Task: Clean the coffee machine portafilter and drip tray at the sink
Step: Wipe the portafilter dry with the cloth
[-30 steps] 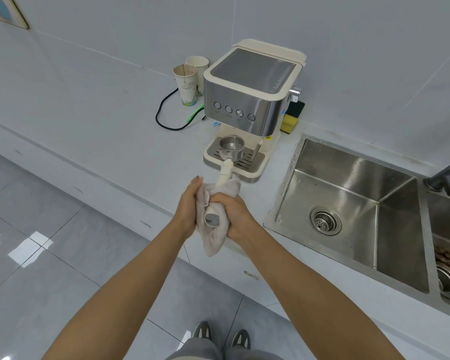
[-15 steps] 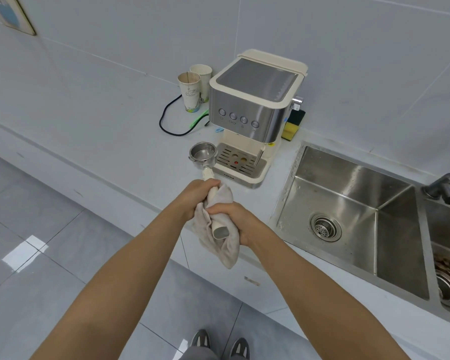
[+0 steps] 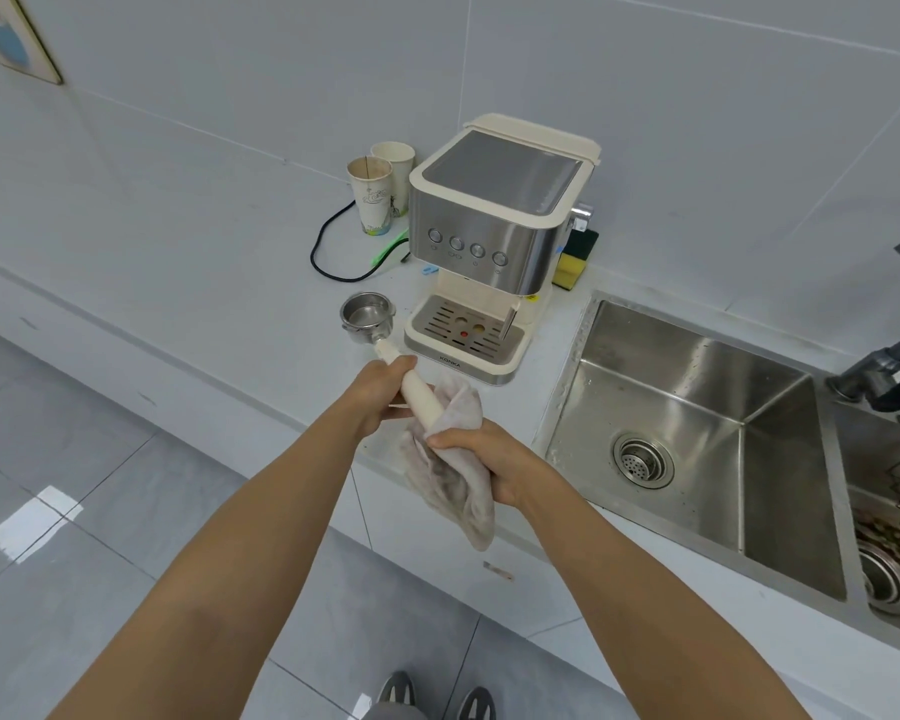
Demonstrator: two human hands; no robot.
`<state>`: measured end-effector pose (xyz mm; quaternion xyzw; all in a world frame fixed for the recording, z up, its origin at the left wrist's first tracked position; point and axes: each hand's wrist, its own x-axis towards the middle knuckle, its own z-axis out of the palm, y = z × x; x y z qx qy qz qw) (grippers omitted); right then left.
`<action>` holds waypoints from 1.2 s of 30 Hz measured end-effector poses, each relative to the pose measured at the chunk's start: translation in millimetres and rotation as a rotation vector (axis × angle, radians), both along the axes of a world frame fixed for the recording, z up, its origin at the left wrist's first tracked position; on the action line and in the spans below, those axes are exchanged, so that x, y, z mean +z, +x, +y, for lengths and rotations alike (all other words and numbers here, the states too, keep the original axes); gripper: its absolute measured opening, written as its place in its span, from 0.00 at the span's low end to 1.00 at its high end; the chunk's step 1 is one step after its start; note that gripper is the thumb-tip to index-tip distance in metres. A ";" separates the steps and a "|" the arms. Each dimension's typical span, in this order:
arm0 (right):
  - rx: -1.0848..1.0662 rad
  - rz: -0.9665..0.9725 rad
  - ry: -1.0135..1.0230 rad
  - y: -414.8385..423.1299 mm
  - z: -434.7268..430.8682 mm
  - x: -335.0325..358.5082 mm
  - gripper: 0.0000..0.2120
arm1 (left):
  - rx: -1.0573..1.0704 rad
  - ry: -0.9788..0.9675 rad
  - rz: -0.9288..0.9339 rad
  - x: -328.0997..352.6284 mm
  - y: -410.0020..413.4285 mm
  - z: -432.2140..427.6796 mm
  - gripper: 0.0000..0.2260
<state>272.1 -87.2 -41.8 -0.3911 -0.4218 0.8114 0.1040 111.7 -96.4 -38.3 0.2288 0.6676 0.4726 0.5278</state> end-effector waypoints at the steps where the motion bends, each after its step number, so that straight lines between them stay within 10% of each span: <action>1: 0.004 -0.018 0.009 1.4 0.9 -2.3 0.19 | 0.022 0.002 -0.018 -0.6 -0.9 0.5 0.08; 14: -0.081 -0.024 -0.007 36.1 40.0 -8.1 0.10 | -0.002 -0.031 -0.071 -4.8 3.7 -8.2 0.07; 36: -0.085 -0.200 -0.269 4.3 78.4 -61.2 0.29 | -0.001 -0.076 -0.053 -13.1 -7.3 -41.0 0.08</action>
